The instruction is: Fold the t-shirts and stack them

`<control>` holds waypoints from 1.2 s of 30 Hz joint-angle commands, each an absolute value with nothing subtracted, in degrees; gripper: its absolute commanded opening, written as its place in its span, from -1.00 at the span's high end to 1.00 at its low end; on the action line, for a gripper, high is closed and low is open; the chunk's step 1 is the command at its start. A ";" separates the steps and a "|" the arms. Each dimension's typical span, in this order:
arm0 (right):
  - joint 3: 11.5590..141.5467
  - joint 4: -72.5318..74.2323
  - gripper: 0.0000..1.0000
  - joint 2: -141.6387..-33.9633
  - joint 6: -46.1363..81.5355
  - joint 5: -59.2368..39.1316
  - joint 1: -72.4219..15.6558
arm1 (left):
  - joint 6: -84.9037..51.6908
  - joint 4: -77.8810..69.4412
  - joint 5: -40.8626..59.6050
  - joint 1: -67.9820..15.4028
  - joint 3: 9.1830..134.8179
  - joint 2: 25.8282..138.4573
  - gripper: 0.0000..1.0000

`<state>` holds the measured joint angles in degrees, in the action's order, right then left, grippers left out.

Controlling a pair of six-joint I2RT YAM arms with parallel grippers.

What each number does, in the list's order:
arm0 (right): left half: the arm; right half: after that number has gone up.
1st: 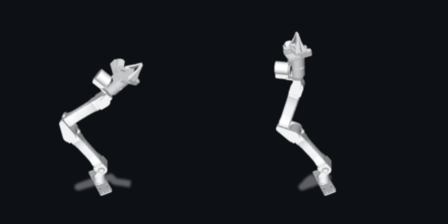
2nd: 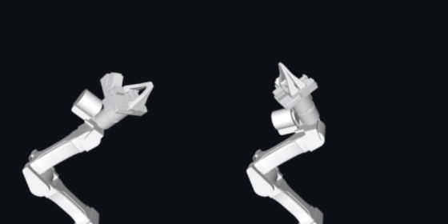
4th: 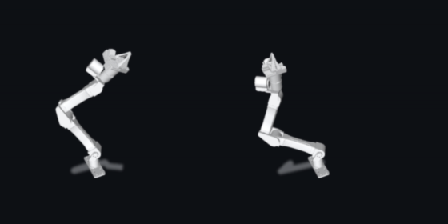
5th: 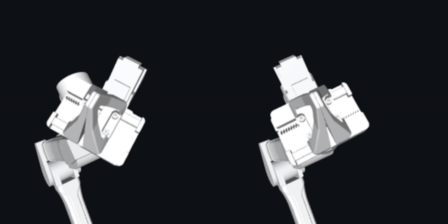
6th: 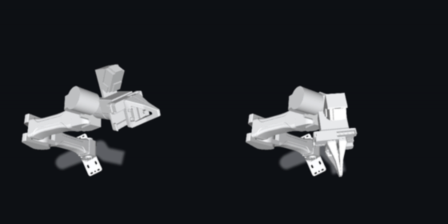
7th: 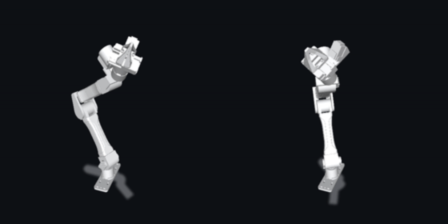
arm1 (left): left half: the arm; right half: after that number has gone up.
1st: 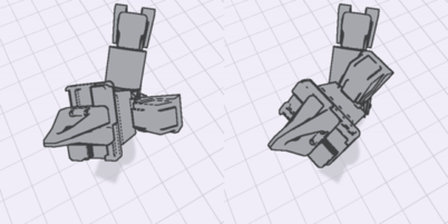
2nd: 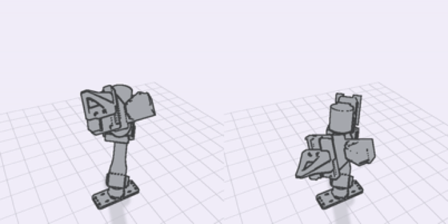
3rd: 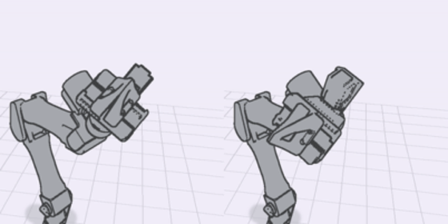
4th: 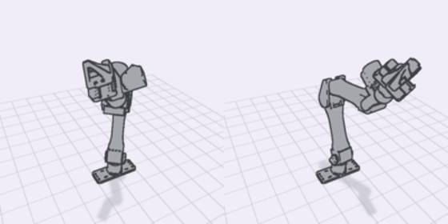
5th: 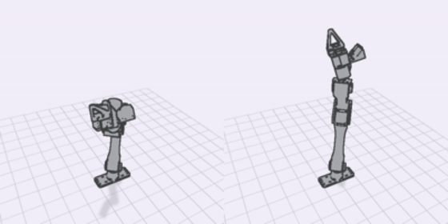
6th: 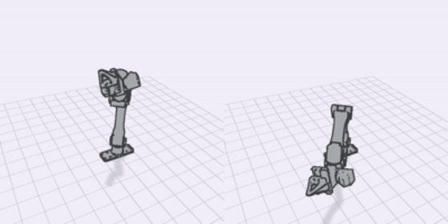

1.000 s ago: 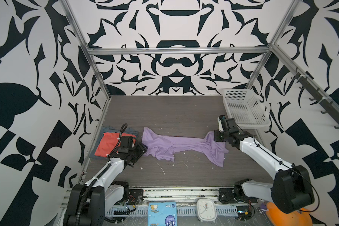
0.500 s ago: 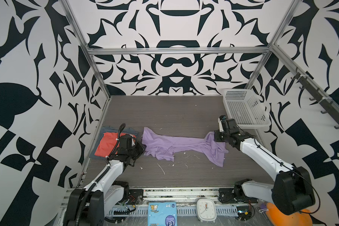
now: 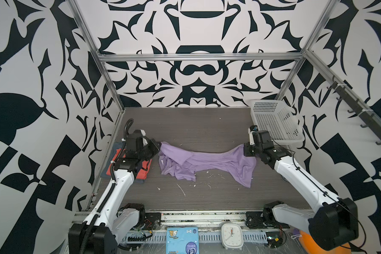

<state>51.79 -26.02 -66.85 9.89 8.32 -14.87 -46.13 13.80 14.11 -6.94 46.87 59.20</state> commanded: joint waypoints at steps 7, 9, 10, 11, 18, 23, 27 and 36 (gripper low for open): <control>74.78 -21.17 1.00 -73.80 -3.90 19.49 -15.05 | -38.16 12.81 20.91 -2.41 79.93 76.83 1.00; 79.28 -20.20 1.00 -73.90 -7.44 22.59 -14.96 | -38.30 11.78 22.30 -0.68 84.86 78.26 1.00; 81.72 -20.06 1.00 -73.91 -9.15 23.62 -14.94 | -38.71 11.52 23.36 0.23 87.39 78.78 1.00; 84.33 -20.11 1.00 -73.76 -10.35 23.80 -14.94 | -39.33 11.15 24.63 1.17 89.52 79.17 1.00; 79.39 -20.98 1.00 -66.17 -7.82 17.19 -15.03 | -40.78 8.35 27.25 2.28 86.16 74.08 1.00; 64.82 -26.56 1.00 -60.22 3.89 11.62 -15.52 | -37.73 14.27 23.88 2.29 73.95 65.67 1.00; 54.67 -29.01 1.00 -54.75 15.49 1.56 -17.42 | -37.01 19.40 19.46 2.29 63.69 60.38 1.00; 54.56 -36.20 0.04 -46.29 23.44 3.94 -20.55 | -35.98 28.91 11.58 2.55 53.77 51.65 1.00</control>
